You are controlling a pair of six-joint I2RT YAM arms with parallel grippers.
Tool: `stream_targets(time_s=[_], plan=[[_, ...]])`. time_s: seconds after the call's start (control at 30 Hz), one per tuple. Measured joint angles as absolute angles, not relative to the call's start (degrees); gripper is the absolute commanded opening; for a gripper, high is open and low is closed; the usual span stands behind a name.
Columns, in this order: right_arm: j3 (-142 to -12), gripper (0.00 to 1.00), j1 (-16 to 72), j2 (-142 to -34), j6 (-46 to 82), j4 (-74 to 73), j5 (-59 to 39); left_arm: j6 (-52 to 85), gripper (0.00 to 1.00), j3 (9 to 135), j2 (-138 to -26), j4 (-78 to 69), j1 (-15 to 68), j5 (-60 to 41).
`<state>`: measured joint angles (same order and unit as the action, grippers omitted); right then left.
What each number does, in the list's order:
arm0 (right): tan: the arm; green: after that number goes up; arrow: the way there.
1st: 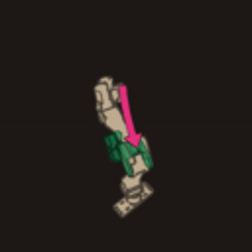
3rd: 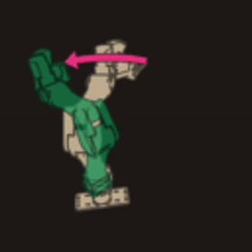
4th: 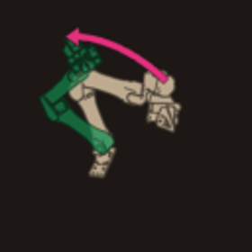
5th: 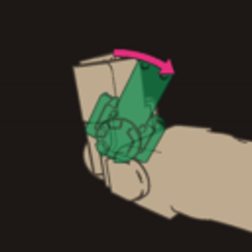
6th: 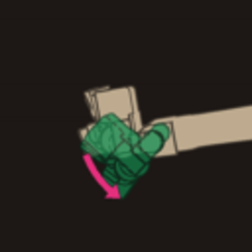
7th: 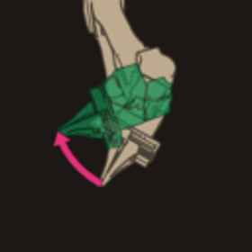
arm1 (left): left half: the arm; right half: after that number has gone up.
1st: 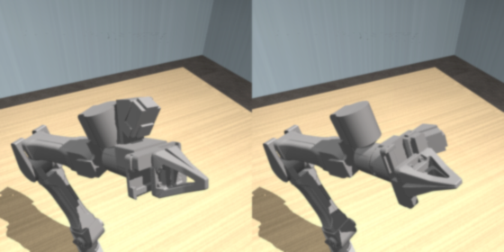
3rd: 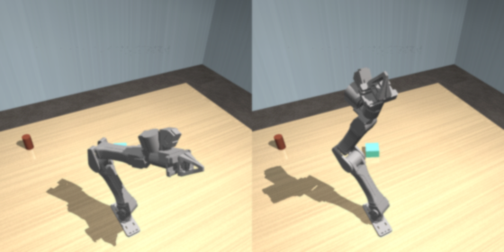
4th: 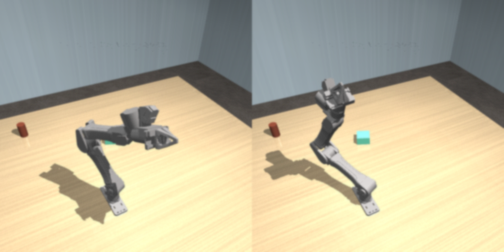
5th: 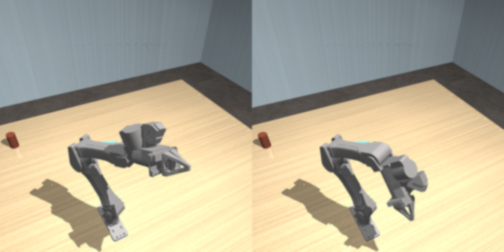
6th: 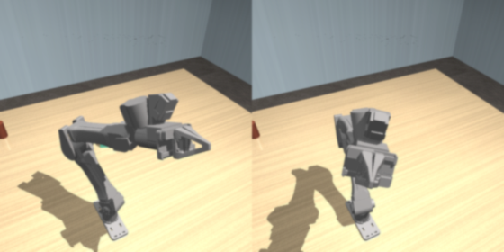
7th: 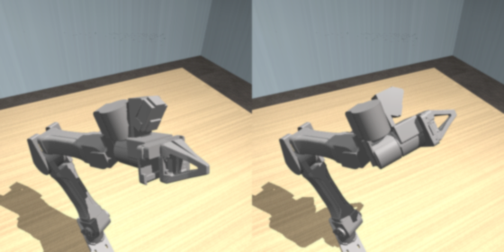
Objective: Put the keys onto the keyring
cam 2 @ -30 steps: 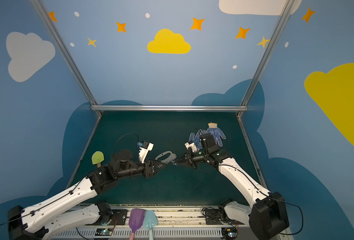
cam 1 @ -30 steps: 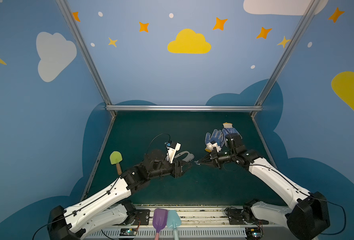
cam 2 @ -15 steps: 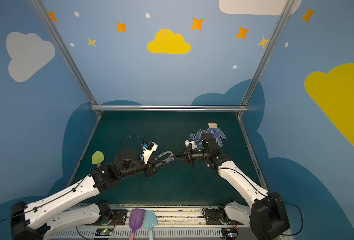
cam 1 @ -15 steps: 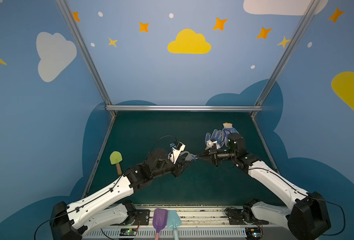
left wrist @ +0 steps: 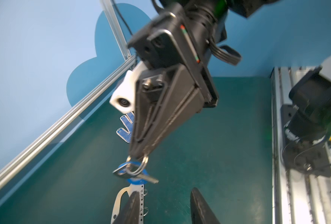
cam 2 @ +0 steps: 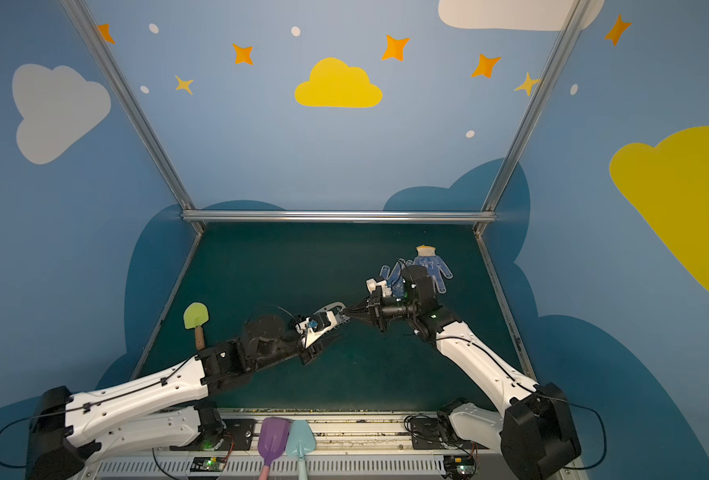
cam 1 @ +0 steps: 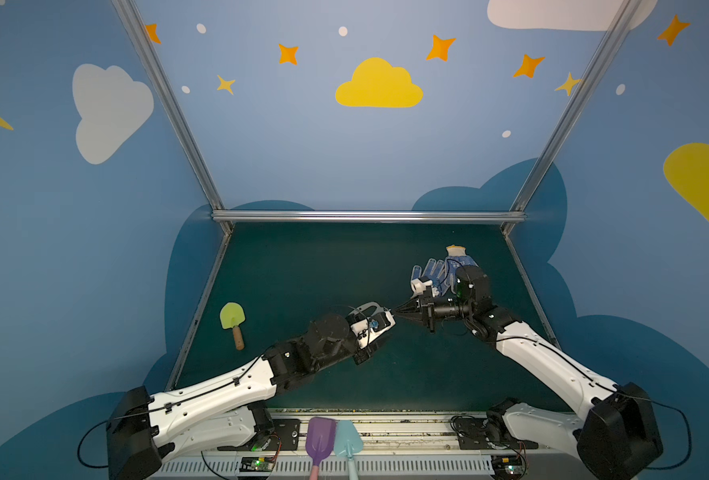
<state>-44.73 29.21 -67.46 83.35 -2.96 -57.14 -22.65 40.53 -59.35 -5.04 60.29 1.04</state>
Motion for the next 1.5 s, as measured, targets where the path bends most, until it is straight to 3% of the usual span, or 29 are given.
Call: stream_targets(time_s=[0.2,0.3,0.77,1.0,1.07,1.23,1.4,1.5], plan=[[-44.75,0.00,29.63,-67.46,83.77,-4.08,-57.91,-28.51,0.37,40.58,-61.95,-8.16,60.93,4.86],[-44.77,0.00,29.80,-67.46,83.79,-4.62,-58.15,-30.11,0.29,40.77,-62.06,-8.47,60.93,6.79],[-45.10,0.00,30.83,-67.44,83.79,-5.63,-59.24,-33.67,0.30,42.98,-62.04,-7.35,60.93,9.43],[-45.10,0.00,30.85,-67.44,84.05,-5.78,-59.70,-35.14,0.18,43.24,-61.84,-6.55,60.86,9.41],[-45.10,0.00,30.85,-67.44,84.07,-5.80,-59.99,-35.35,0.09,43.27,-61.63,-6.44,60.86,9.45],[-45.10,0.00,30.83,-67.44,85.97,-5.65,-60.47,-36.75,0.05,43.29,-61.39,-6.13,60.73,10.09],[-45.10,0.15,30.70,-67.44,86.30,-5.74,-60.64,-37.10,0.04,43.59,-61.39,-5.65,60.73,10.09],[-45.52,0.31,30.02,-67.20,85.23,-5.54,-60.80,-36.75,0.04,43.92,-61.39,-5.19,60.77,9.61]])
